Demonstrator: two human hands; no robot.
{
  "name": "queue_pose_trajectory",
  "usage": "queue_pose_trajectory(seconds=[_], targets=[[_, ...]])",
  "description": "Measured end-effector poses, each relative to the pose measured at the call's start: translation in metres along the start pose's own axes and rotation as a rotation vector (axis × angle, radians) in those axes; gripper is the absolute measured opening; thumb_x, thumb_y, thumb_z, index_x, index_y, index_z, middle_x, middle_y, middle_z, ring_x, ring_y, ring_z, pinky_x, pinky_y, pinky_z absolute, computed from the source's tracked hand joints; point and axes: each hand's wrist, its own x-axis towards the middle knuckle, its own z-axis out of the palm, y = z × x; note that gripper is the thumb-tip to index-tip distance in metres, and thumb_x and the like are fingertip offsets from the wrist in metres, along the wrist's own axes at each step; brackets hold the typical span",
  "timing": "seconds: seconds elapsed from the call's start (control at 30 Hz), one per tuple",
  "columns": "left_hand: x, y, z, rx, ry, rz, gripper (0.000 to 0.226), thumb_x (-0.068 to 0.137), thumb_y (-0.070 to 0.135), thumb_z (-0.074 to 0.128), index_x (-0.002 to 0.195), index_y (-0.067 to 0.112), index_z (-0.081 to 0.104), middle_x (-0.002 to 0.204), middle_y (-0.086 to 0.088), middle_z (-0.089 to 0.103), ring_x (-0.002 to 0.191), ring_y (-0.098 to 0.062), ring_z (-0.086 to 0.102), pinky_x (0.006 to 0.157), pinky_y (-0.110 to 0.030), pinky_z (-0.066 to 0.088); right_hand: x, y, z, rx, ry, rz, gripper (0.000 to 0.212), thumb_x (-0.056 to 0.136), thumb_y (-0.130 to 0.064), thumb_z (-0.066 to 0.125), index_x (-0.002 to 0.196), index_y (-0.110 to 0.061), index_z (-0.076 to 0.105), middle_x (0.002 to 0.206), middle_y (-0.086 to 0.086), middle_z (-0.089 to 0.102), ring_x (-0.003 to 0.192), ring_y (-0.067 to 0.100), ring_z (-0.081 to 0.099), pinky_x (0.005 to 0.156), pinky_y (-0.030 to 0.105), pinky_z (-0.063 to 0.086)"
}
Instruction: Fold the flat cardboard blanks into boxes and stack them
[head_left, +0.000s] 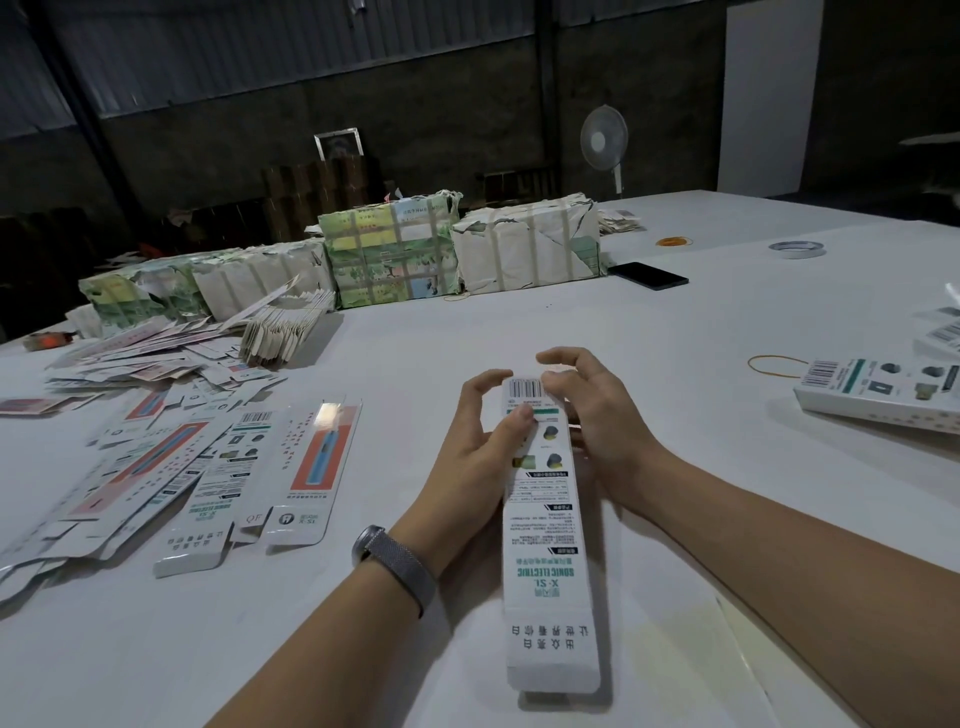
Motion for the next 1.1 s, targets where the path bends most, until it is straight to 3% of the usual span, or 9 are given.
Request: queue_pose_trajectory(seconds=[0.13, 0.23, 0.57, 0.97, 1.1], targets=[[0.0020, -0.0011, -0.0025, -0.036, 0.052, 0.021, 0.024, 0.105, 0.017, 0.048, 0.123, 0.033, 0.043, 0.084, -0.006, 0.077, 0.067, -0.022, 0.072, 0.056, -0.029, 0.057, -0.0009, 0.0018, 0.0005, -0.055, -0.089, -0.032, 0.020, 0.098, -0.015, 0.057, 0.110, -0.031, 0.054, 0.080, 0.002, 0.067, 0.064, 0.018, 0.068, 0.060, 0.036, 0.055], [0.0016, -0.0009, -0.0026, -0.032, 0.050, 0.019, 0.024, 0.106, 0.018, 0.047, 0.121, 0.035, 0.043, 0.084, -0.006, 0.077, 0.067, -0.022, 0.073, 0.055, -0.028, 0.056, -0.0007, 0.0029, -0.0011, -0.042, -0.099, -0.045, 0.018, 0.098, -0.014, 0.058, 0.107, -0.029, 0.053, 0.072, -0.007, 0.068, 0.064, 0.019, 0.069, 0.058, 0.032, 0.058], [0.0006, 0.0007, -0.0005, 0.023, 0.049, 0.012, 0.026, 0.105, 0.021, 0.049, 0.124, 0.037, 0.041, 0.082, -0.001, 0.077, 0.065, -0.018, 0.072, 0.056, -0.027, 0.056, 0.0038, 0.0054, -0.0071, 0.011, -0.064, -0.003, 0.009, 0.096, -0.016, 0.063, 0.101, -0.019, 0.057, 0.074, 0.001, 0.072, 0.063, 0.023, 0.071, 0.052, 0.031, 0.054], [0.0029, 0.0002, -0.0028, 0.001, 0.057, -0.013, 0.023, 0.105, 0.020, 0.049, 0.124, 0.032, 0.042, 0.083, -0.006, 0.077, 0.067, -0.022, 0.072, 0.057, -0.030, 0.057, 0.0013, 0.0040, -0.0060, -0.007, -0.065, -0.017, 0.010, 0.095, -0.018, 0.065, 0.097, -0.021, 0.055, 0.077, 0.005, 0.071, 0.063, 0.025, 0.070, 0.056, 0.035, 0.058], [0.0025, 0.0015, -0.0025, 0.002, 0.052, -0.007, 0.022, 0.106, 0.019, 0.048, 0.122, 0.033, 0.042, 0.081, -0.004, 0.077, 0.065, -0.020, 0.072, 0.054, -0.027, 0.056, -0.0003, 0.0012, -0.0041, 0.006, -0.048, -0.003, 0.011, 0.099, -0.021, 0.059, 0.089, -0.024, 0.057, 0.077, 0.010, 0.071, 0.061, 0.025, 0.068, 0.050, 0.032, 0.055]])
